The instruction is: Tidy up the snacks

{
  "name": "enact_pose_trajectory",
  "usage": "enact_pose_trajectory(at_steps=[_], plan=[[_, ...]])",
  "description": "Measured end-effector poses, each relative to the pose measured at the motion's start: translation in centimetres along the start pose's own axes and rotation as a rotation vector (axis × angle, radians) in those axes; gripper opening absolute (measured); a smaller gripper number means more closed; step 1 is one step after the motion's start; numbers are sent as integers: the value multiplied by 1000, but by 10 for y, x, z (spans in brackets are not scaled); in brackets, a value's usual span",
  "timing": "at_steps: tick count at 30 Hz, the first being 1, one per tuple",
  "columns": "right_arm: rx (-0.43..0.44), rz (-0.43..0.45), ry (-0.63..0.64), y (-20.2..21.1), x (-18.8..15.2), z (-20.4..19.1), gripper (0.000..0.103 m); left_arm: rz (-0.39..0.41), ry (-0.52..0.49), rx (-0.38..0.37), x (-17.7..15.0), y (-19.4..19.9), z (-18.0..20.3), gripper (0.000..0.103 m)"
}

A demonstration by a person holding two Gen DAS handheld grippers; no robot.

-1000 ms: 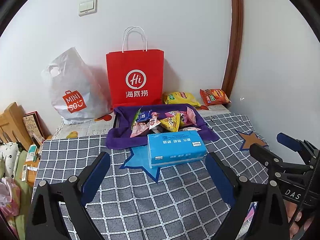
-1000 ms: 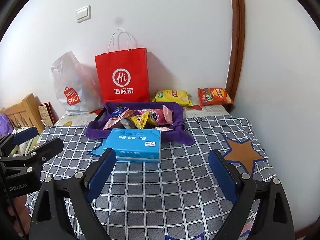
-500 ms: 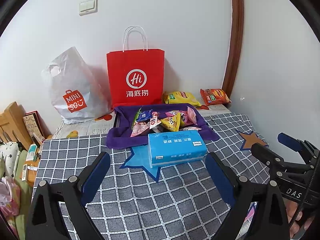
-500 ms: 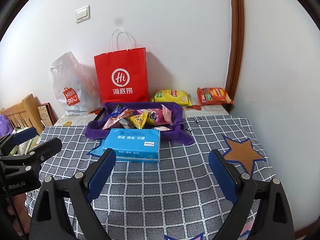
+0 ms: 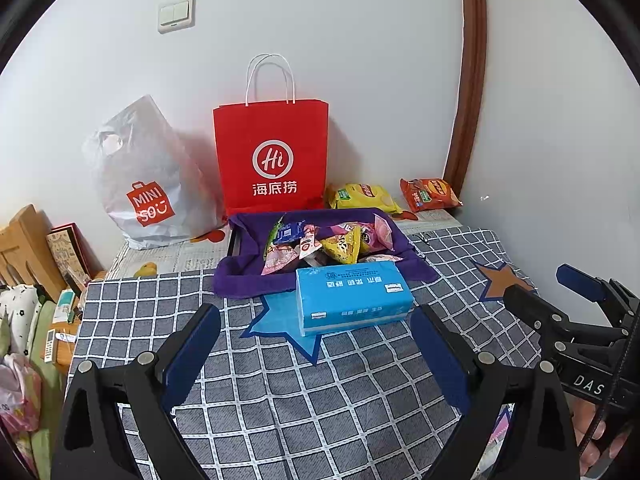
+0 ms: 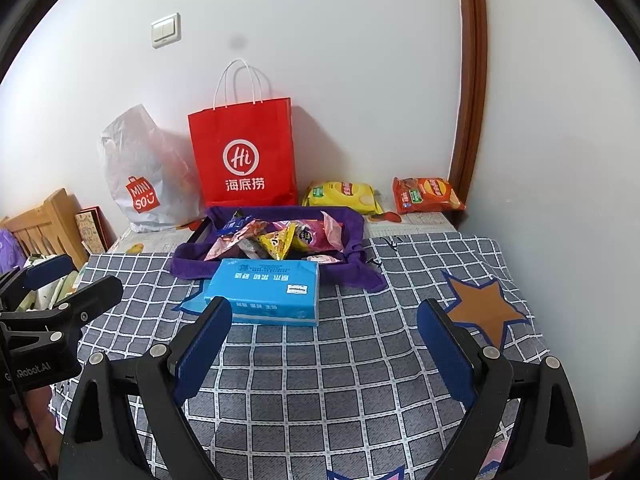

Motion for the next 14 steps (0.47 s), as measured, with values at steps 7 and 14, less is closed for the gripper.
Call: enact_pose_trajectory(at_steps=[7,14], plan=[[1,0,0,0,0,0,93,-1,-1,2,-1,0,1,96],[-1,-1,1,0,0,0,93,-3,-3,7,-1,0,-1,96]])
Point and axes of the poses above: each gripper's, at about its wrist camera, not at the fingertips, and y roughly against the way its jaws point, z to its right, x to its top, the point moved 7 cm from there along -y, roughly the way its jaws point, and after that the axes turned 5 degrees about -y, right-handed, at the moved point
